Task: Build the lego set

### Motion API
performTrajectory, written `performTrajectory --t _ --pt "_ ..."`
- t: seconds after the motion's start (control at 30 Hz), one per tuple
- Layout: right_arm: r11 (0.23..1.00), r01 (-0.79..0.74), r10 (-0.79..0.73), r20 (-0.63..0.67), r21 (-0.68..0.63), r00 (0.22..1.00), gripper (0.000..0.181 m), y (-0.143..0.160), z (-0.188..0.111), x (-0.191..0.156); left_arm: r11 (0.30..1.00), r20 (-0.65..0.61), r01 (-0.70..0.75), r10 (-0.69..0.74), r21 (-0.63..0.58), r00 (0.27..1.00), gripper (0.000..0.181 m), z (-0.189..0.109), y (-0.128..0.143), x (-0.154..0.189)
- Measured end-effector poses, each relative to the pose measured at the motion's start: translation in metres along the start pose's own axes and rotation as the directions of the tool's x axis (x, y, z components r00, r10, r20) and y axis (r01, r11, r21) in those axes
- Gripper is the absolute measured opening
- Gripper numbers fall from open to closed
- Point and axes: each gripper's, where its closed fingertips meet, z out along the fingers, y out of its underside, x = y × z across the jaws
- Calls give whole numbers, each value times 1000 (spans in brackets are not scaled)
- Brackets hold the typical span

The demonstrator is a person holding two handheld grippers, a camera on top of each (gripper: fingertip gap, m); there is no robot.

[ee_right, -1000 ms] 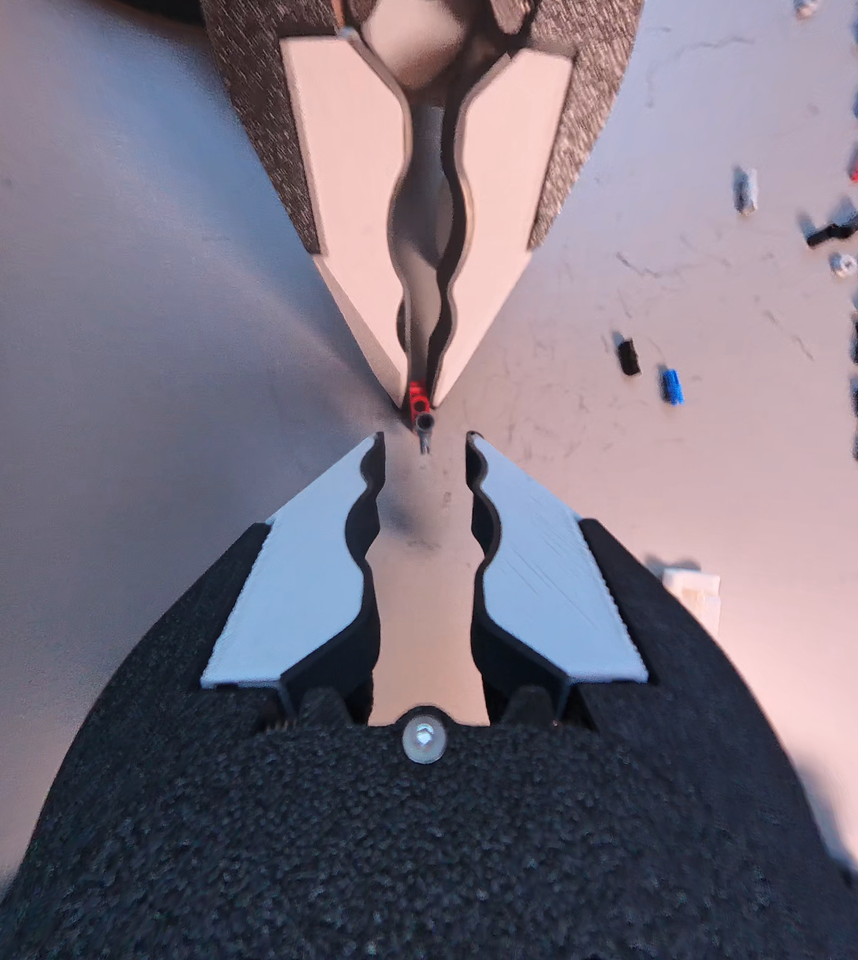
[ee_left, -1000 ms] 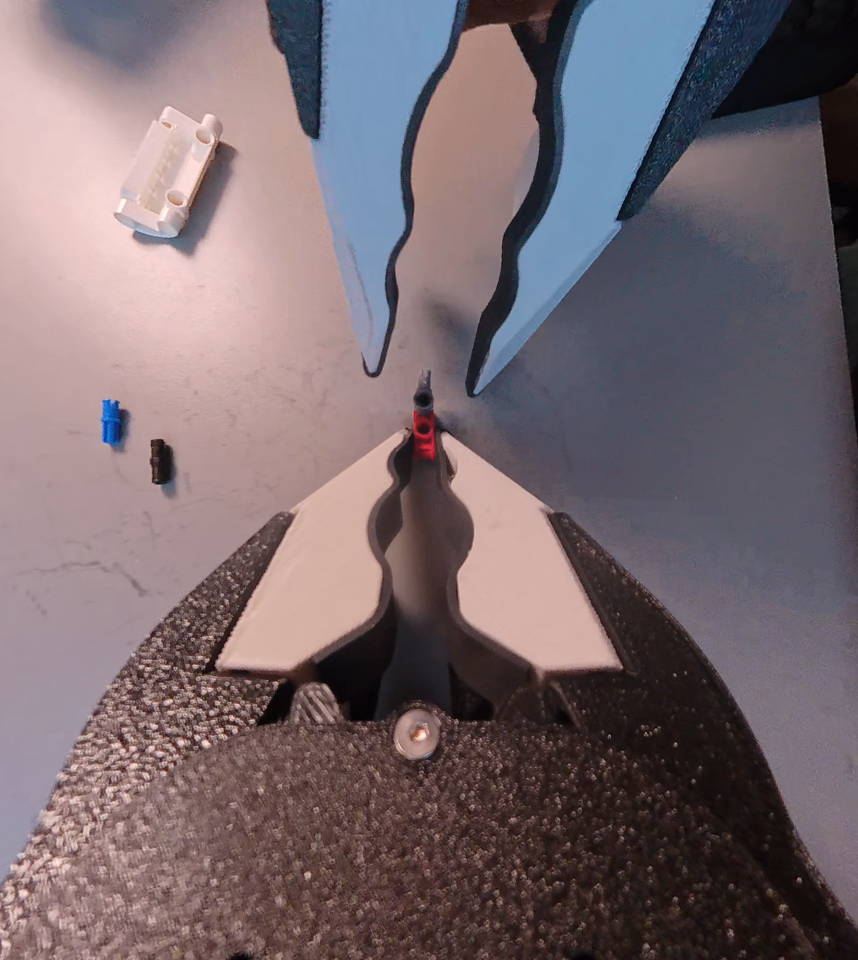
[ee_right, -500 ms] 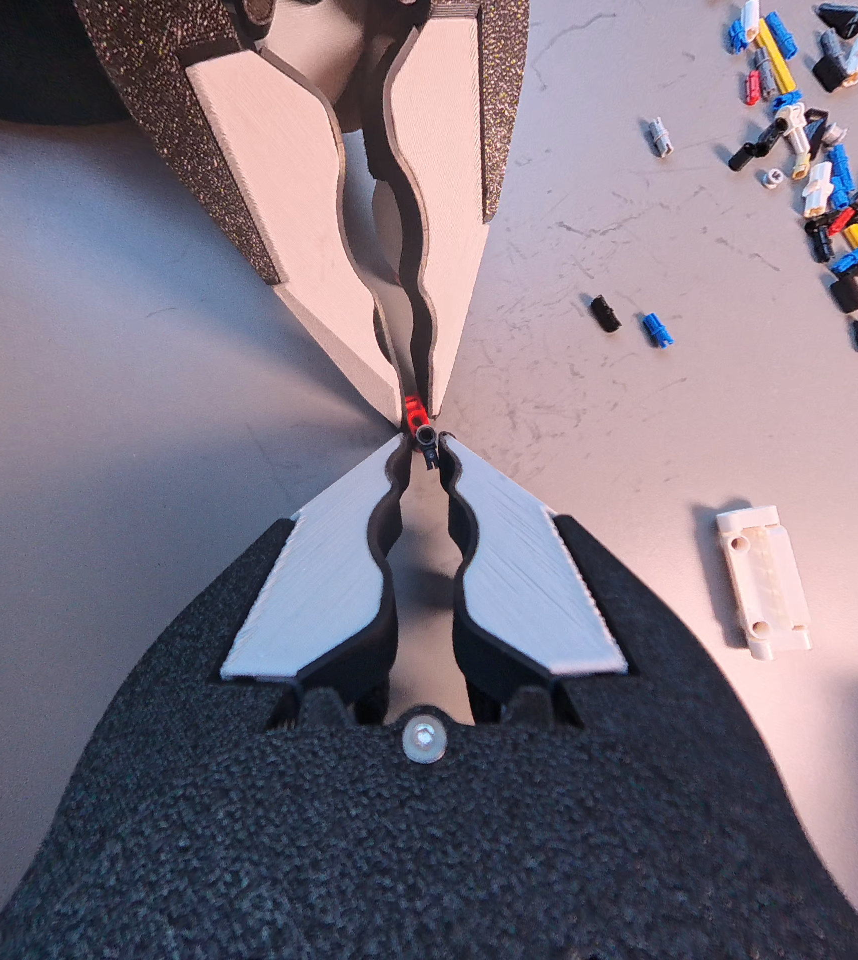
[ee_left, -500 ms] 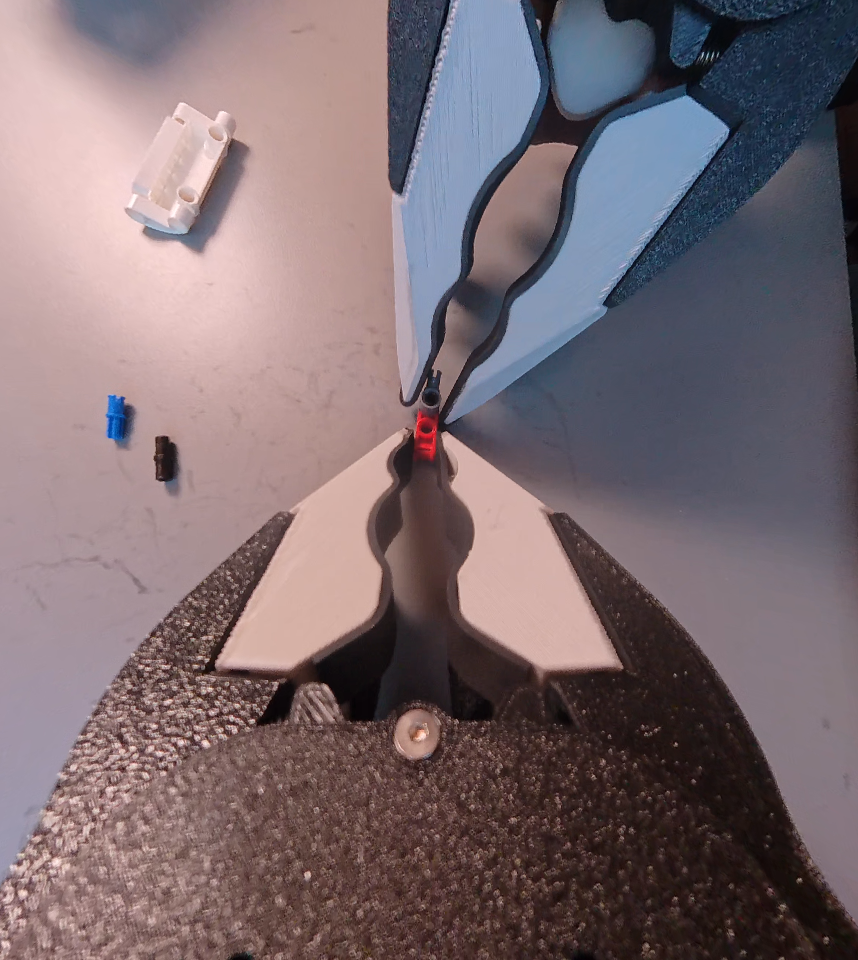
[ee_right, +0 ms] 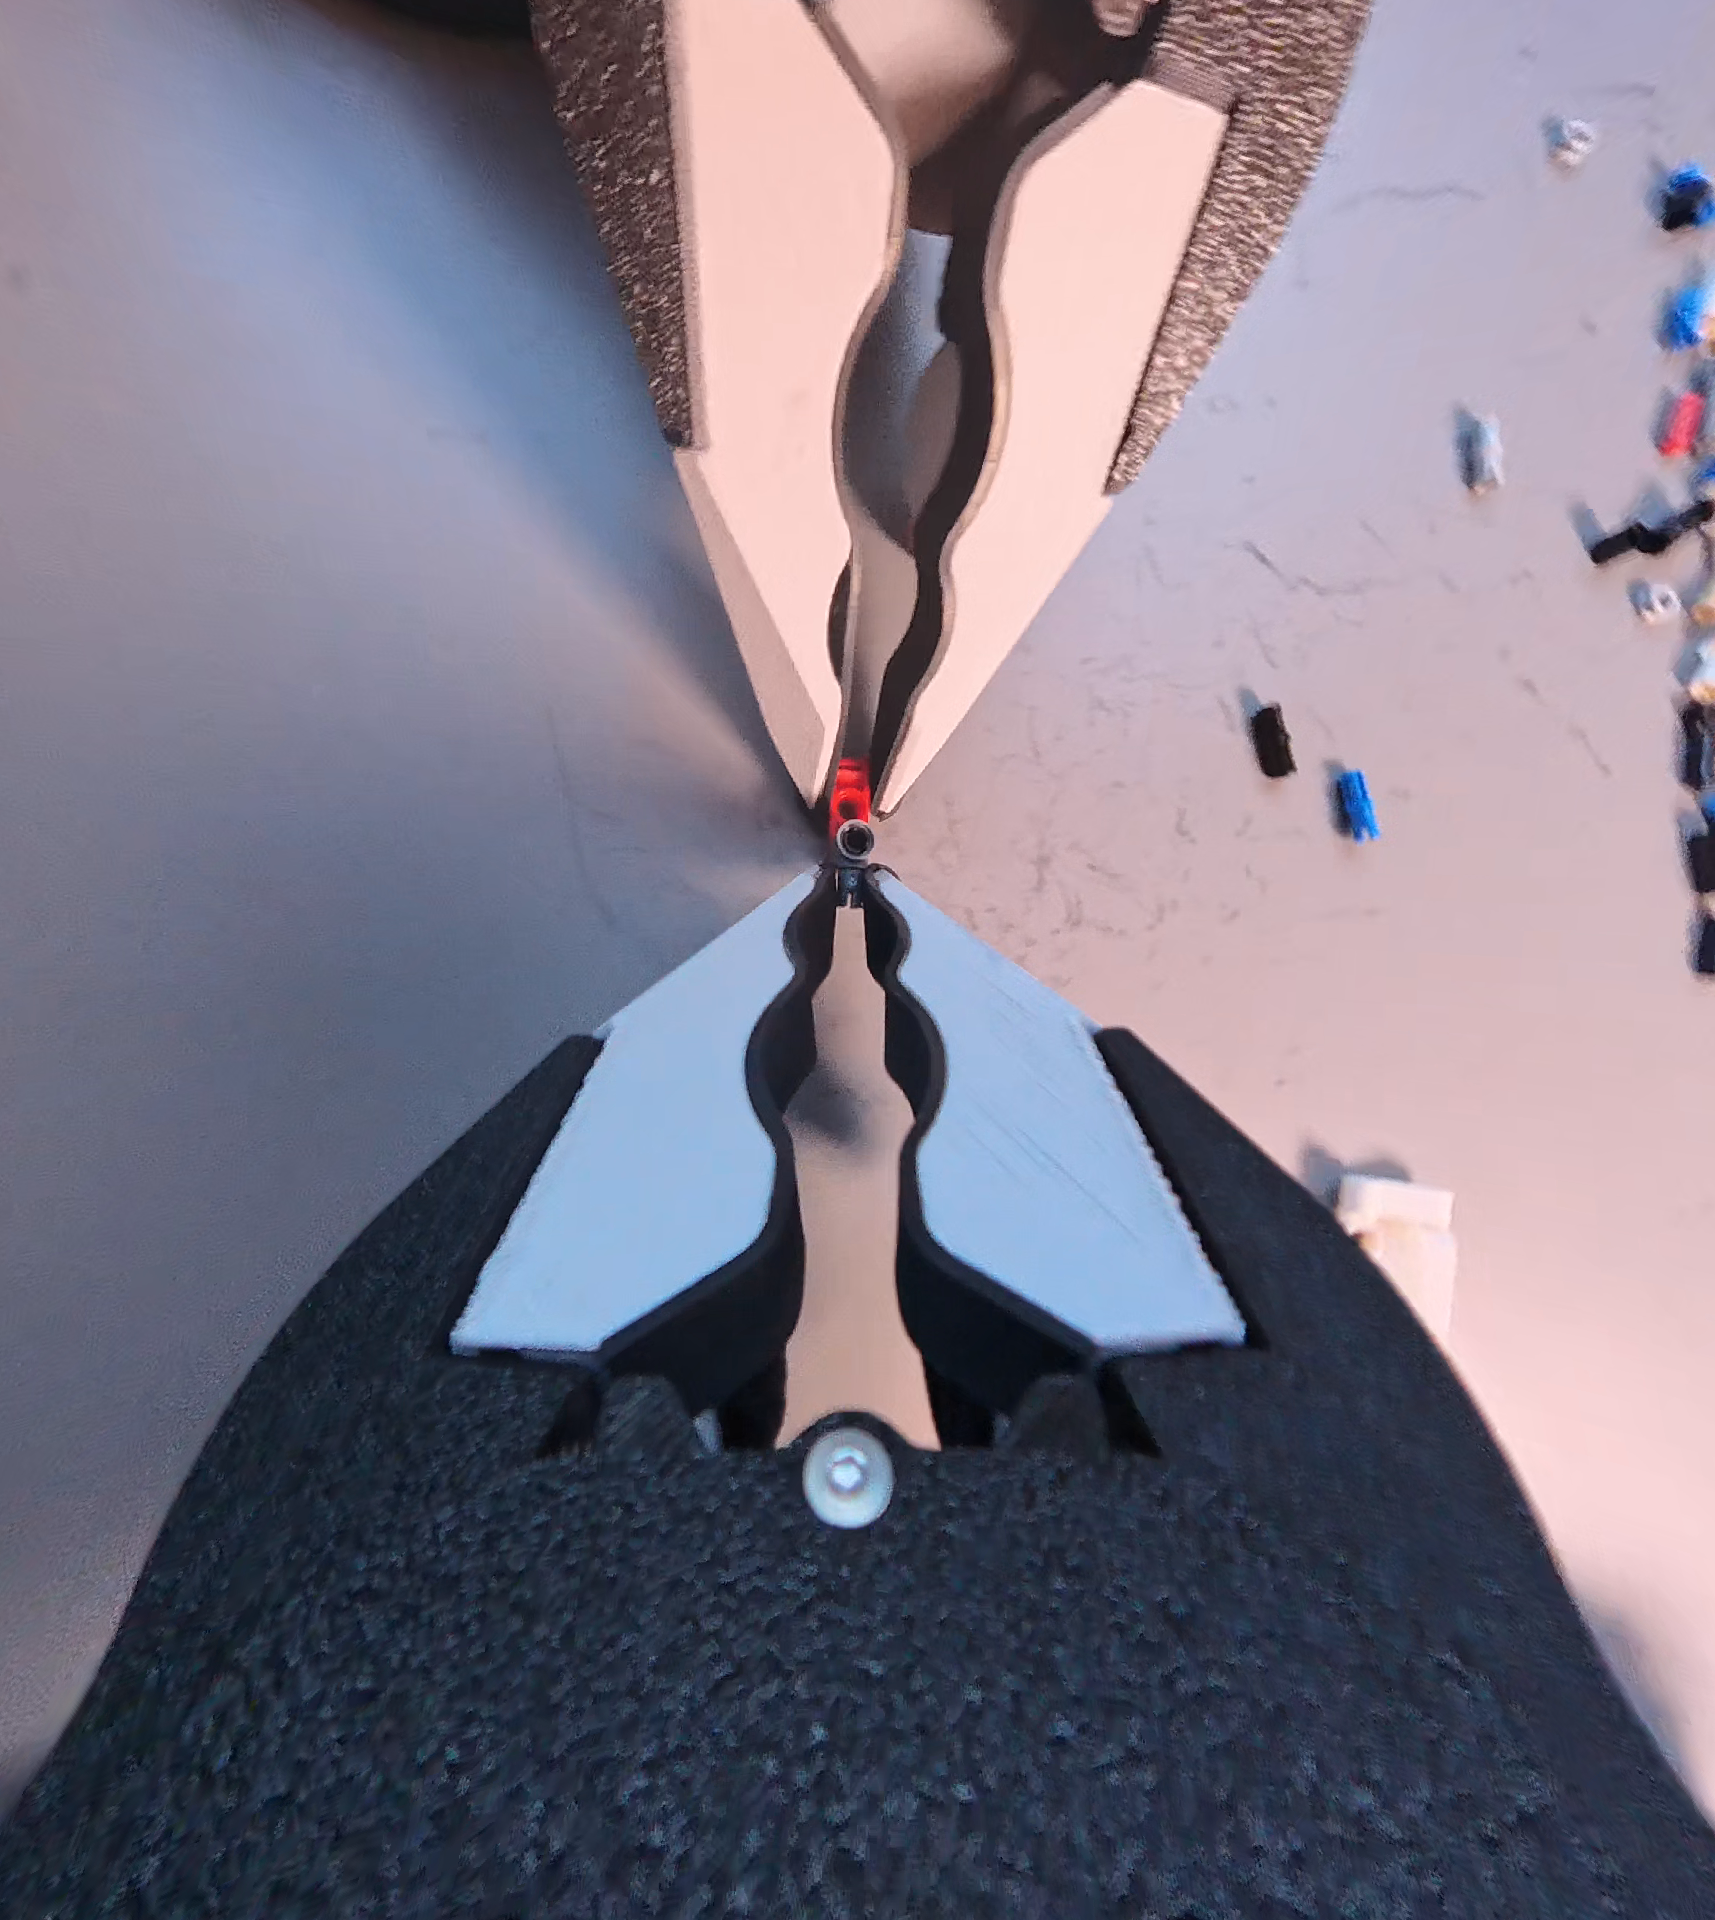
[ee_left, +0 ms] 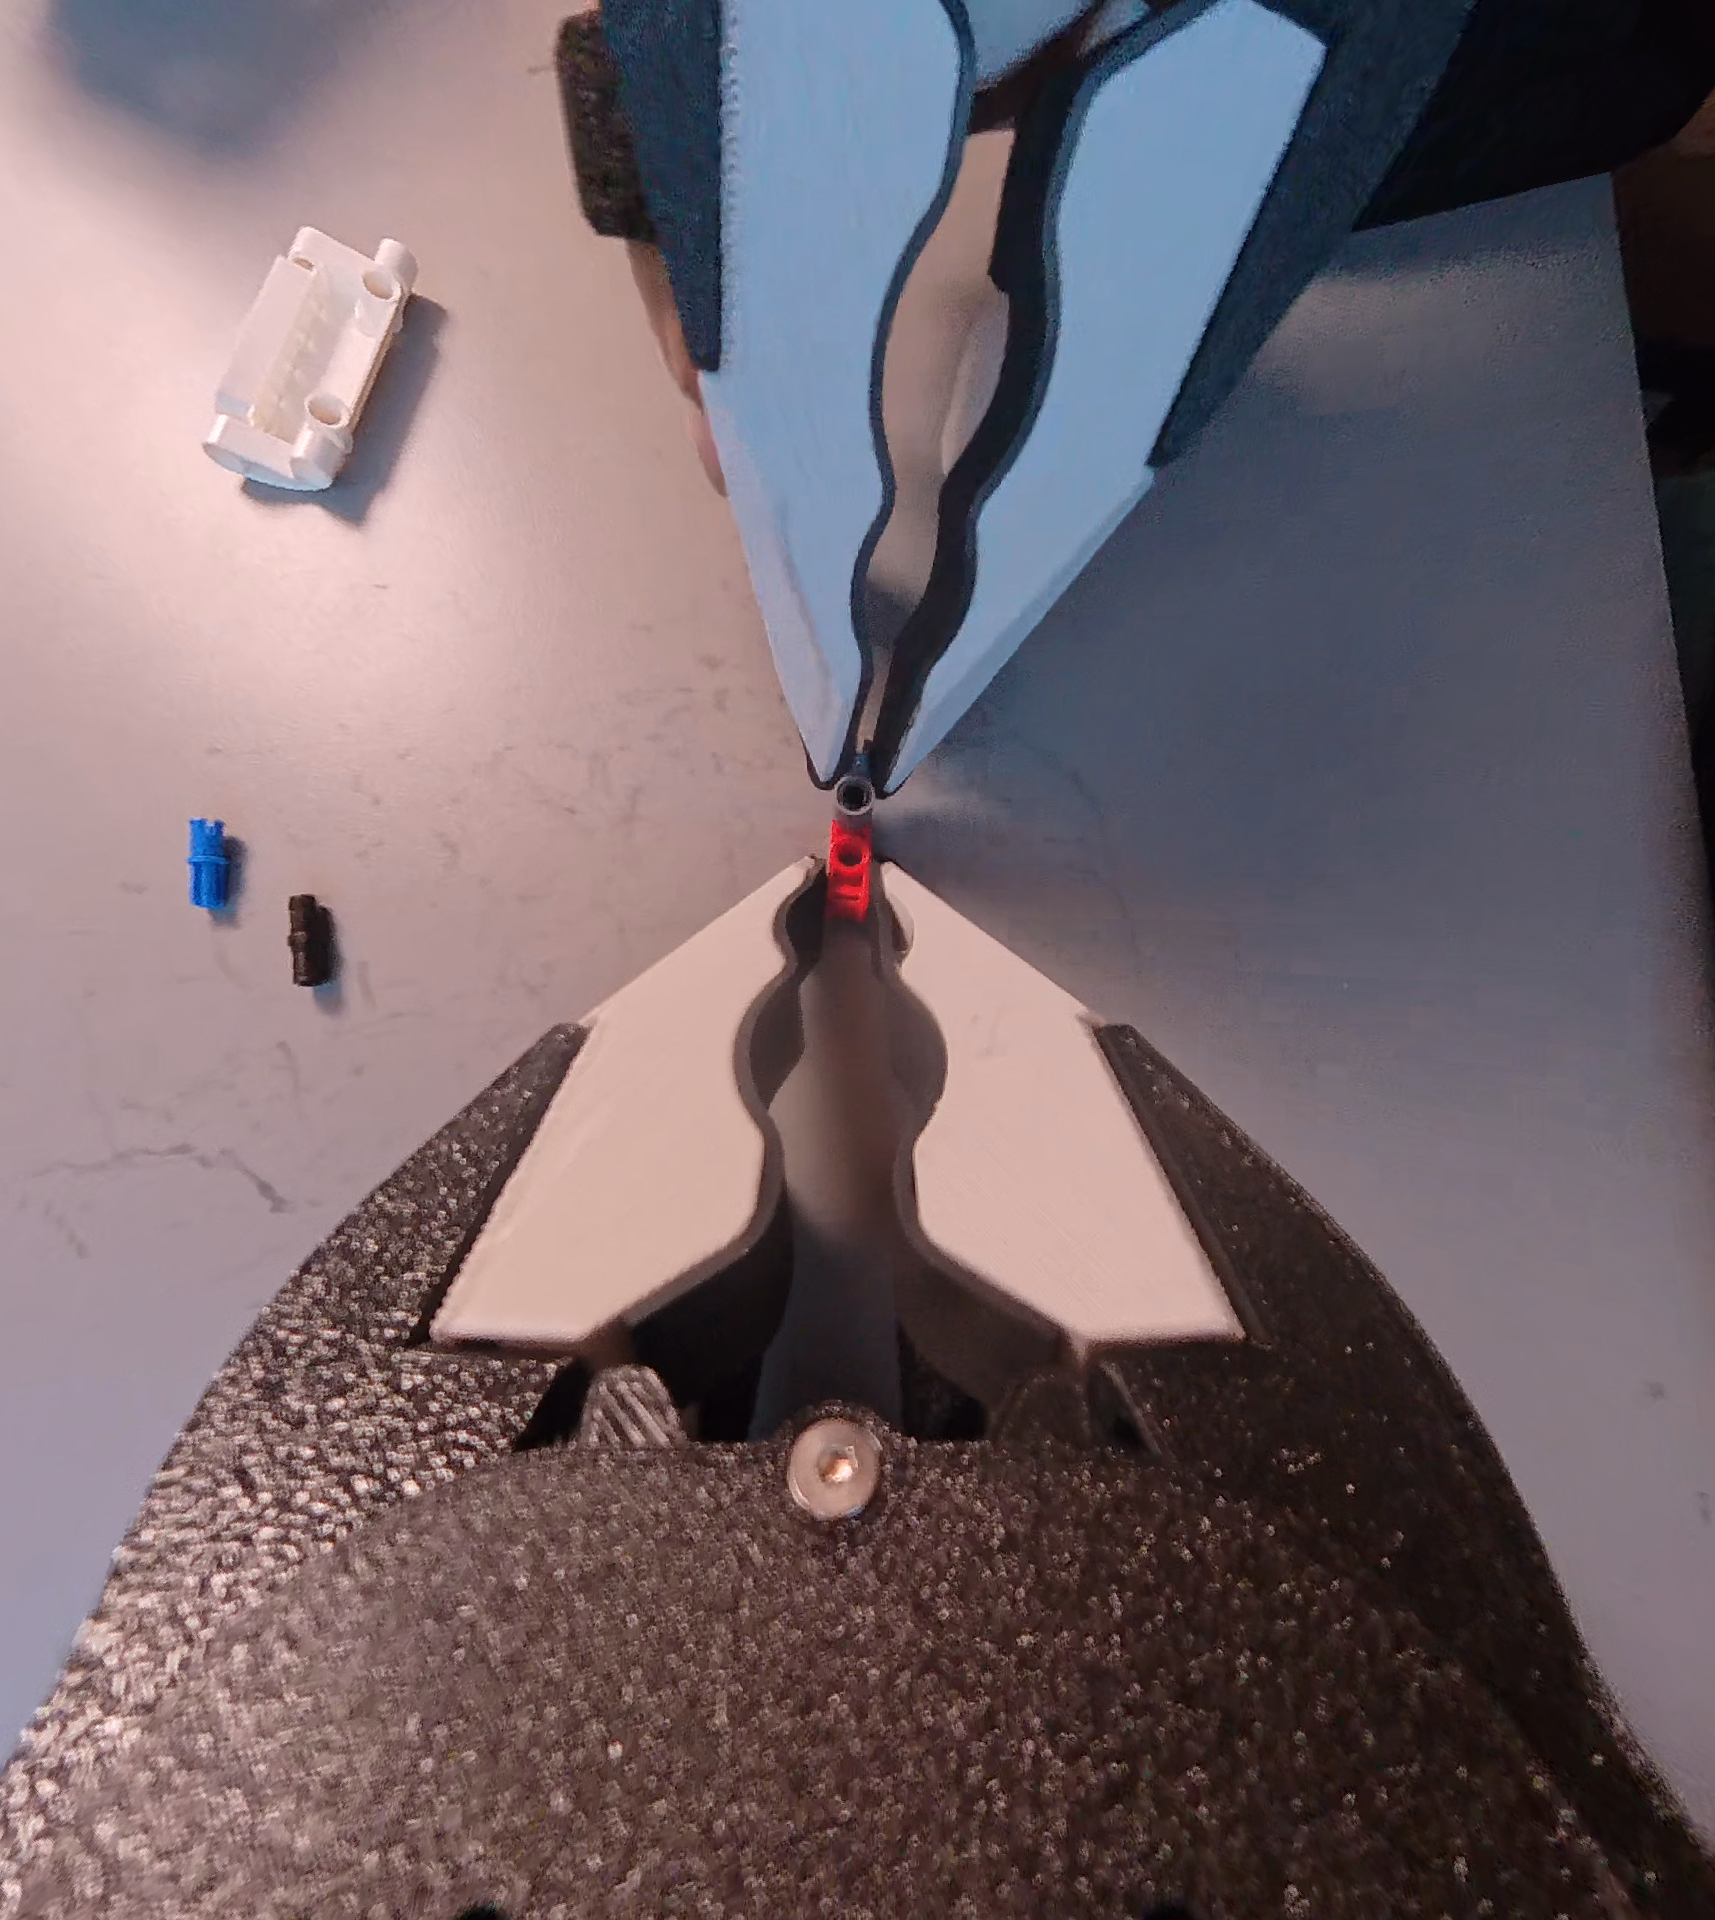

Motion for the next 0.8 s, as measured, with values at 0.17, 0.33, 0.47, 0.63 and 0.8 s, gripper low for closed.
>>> performTrajectory --t 0.17,0.33,0.47,0.63,0.8 --pt "966 255 -244 210 -27 947 4 -1 1 -5 999 -58 -34 33 -1 998 7 -1 1 6" --pt "843 532 -468 379 -79 798 4 -1 2 -5 998 -79 -70 70 0 994 8 -1 2 8" --pt "814 569 -479 419 -115 771 4 0 2 -5 997 -72 -80 79 0 994 8 -1 2 8" --pt "915 386 -327 339 -121 882 5 0 2 -5 999 -61 -43 43 -2 997 7 -1 1 6" --pt "988 88 -67 167 -123 984 5 2 0 -2 1000 -20 19 -20 -6 1000 7 1 -1 3"
